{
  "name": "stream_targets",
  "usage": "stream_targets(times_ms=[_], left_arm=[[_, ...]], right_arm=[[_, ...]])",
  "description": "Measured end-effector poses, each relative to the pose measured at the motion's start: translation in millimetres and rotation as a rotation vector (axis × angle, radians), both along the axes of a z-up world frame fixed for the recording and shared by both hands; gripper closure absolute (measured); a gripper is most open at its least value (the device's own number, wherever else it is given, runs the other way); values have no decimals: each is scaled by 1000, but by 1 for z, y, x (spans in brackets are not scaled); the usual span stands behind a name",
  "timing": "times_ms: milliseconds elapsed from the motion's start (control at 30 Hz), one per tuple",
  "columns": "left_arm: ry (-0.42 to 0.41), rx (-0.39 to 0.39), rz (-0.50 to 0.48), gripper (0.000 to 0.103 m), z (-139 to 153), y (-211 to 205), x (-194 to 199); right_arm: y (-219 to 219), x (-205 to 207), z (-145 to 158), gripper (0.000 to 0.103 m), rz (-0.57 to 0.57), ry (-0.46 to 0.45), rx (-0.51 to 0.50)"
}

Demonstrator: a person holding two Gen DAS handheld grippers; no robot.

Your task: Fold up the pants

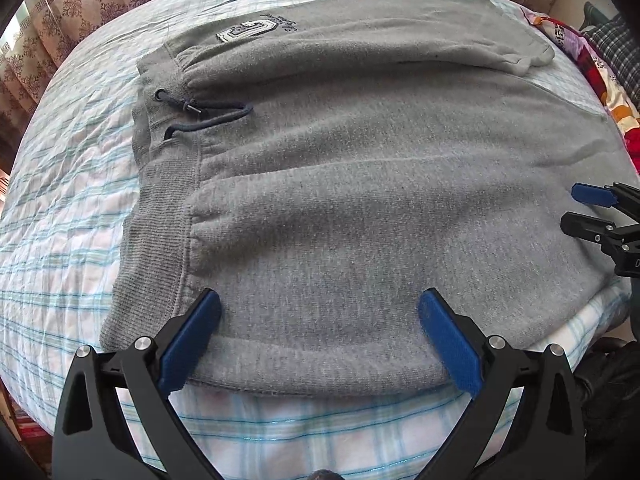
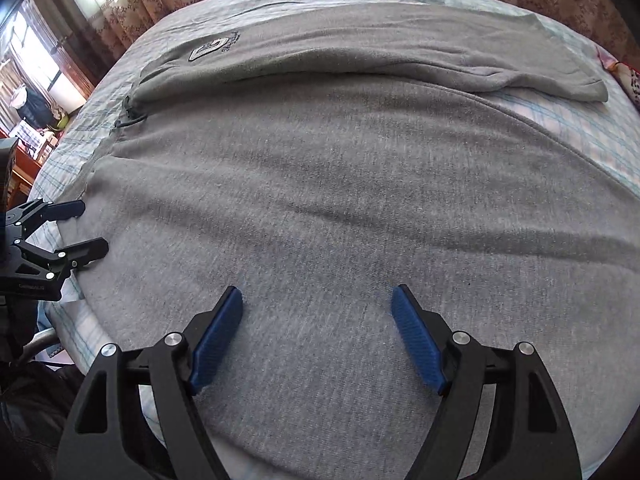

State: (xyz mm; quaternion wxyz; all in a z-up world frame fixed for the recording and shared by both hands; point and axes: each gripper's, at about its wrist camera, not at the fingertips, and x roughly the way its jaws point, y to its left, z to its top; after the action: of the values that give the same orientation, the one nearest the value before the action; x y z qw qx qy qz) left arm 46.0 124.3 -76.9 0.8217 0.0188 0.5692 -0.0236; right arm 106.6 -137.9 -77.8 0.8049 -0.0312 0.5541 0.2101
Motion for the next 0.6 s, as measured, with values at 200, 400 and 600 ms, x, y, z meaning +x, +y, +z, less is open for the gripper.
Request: stream_targets(times_ms=[200,400,600], left_arm=[[-56,7,-1,2,17,-6,26],[-120,-18,9,2,32,-17,65],[-145,-41,24,2,40,-22,107]], right_arm=[[-25,45,32,26,-97,-103,-16],[-35,95,51,26,-163,-179,-30],[-16,143,48,26,-155,-203,-43]])
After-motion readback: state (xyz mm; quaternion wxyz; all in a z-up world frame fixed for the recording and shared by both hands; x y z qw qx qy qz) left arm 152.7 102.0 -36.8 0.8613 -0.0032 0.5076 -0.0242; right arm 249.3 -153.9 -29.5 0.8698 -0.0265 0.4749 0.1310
